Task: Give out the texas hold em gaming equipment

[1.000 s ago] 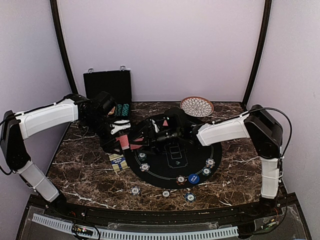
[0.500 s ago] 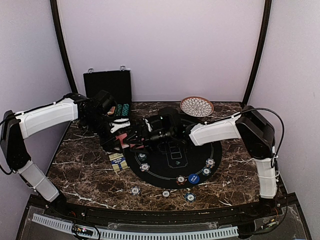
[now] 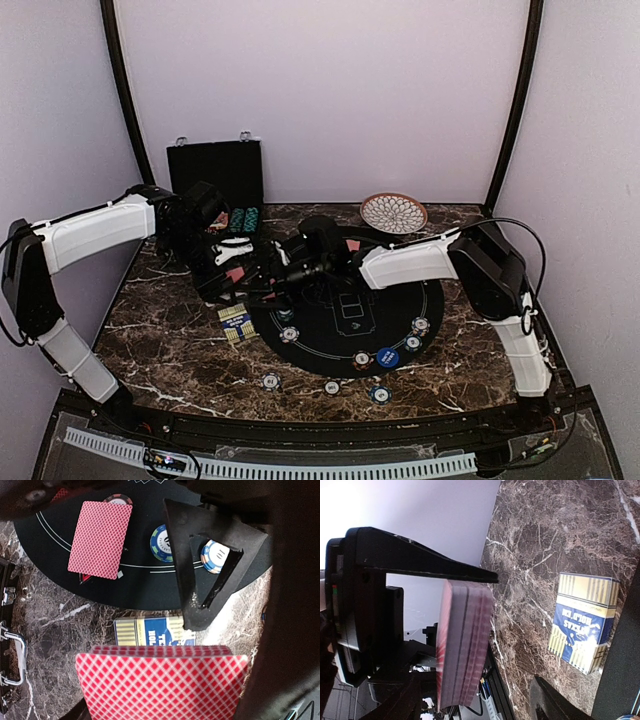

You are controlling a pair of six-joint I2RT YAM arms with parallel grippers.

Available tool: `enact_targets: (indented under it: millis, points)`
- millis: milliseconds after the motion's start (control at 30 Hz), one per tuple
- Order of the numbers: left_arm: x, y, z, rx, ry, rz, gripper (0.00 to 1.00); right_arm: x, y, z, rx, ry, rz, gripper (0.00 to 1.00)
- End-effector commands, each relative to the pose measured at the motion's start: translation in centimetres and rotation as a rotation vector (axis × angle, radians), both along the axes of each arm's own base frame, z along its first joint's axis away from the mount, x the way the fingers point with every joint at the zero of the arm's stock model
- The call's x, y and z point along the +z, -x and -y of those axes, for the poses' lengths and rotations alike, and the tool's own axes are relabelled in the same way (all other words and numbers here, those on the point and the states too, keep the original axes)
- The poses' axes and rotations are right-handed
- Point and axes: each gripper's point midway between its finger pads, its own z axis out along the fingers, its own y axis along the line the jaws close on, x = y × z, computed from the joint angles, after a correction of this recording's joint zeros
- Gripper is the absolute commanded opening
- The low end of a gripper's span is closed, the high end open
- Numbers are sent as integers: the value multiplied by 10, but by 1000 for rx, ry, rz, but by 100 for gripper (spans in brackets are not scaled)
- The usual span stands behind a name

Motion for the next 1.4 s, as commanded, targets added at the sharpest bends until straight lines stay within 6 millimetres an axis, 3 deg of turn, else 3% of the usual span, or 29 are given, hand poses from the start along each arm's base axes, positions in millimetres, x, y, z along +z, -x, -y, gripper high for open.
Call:
enact_targets:
  millis: [0,300,733,1000,1233,1367]
  points:
    - [19,4,29,-87,106,30,13,-17,-3,-3,-34,66,-5,73]
    - [19,6,27,-91,104,30,13,-27,-17,35,-109,117,-1,67]
    - [18,8,25,-90,100,25,12,-8,-24,50,-143,105,31,63]
    - [15,9,26,-88,102,17,13,13,-18,24,-106,16,26,73]
    - [15,9,27,-88,105,12,13,4,-12,-4,-75,-9,-15,75]
    - [15,10,26,-88,103,6,13,-6,-17,-7,-81,9,-23,75]
